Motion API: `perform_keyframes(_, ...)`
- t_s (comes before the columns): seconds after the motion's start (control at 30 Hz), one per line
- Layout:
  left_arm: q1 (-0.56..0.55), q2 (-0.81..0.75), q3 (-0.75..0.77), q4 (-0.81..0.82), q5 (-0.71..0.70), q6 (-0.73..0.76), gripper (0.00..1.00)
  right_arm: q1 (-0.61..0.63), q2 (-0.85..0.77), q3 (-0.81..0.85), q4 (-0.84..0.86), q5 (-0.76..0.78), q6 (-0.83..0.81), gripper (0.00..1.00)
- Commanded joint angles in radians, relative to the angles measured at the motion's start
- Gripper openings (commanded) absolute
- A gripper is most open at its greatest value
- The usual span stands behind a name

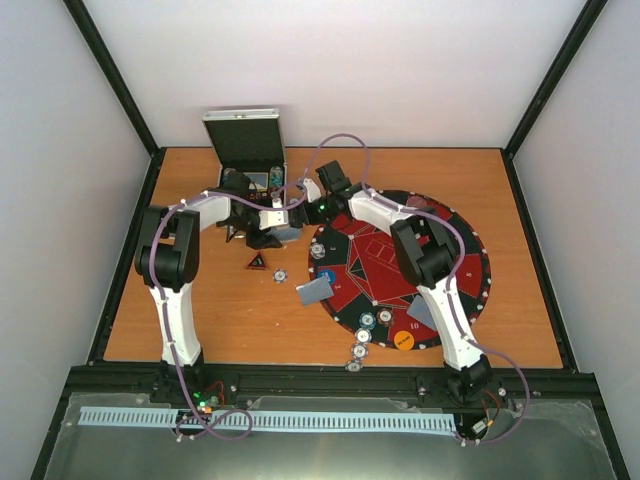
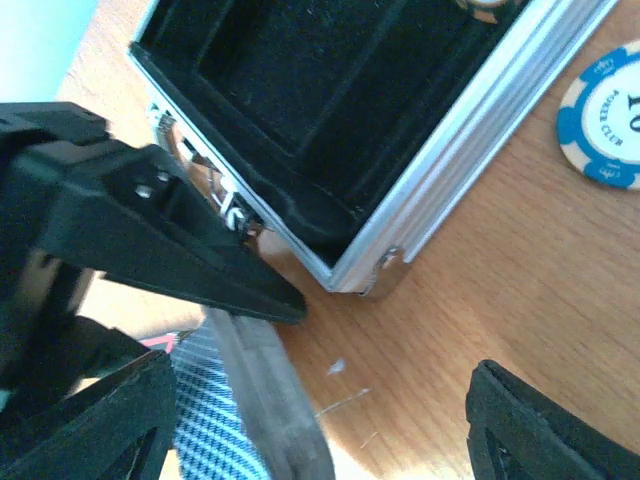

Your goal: Distribute texas hold em gaming equipment

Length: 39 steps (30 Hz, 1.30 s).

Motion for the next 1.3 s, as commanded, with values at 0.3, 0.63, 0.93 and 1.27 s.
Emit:
perform_keyframes(0.3,-0.002,0.025,0.025,-0.006,0.001,0.002,0.57,0.024,0.058,0.059,-0.085,0.169,-0.043,0.77)
perform_keyframes(0.63,-0.002,0.024,0.018,-0.004,0.001,0.001,0.57,0.024,-0.035,0.016,-0.115,0.374,-0.085,0.74)
perform_keyframes(0.93,-0.002,0.026,0.018,0.001,-0.002,-0.001,0.57,0.022,-0.058,0.011,-0.110,0.298,-0.096,0.74)
perform_keyframes(1.27,-0.002,0.028,0.019,0.005,0.001,-0.002,0.57,0.003,-0.046,0.024,-0.070,0.068,-0.047,0.77)
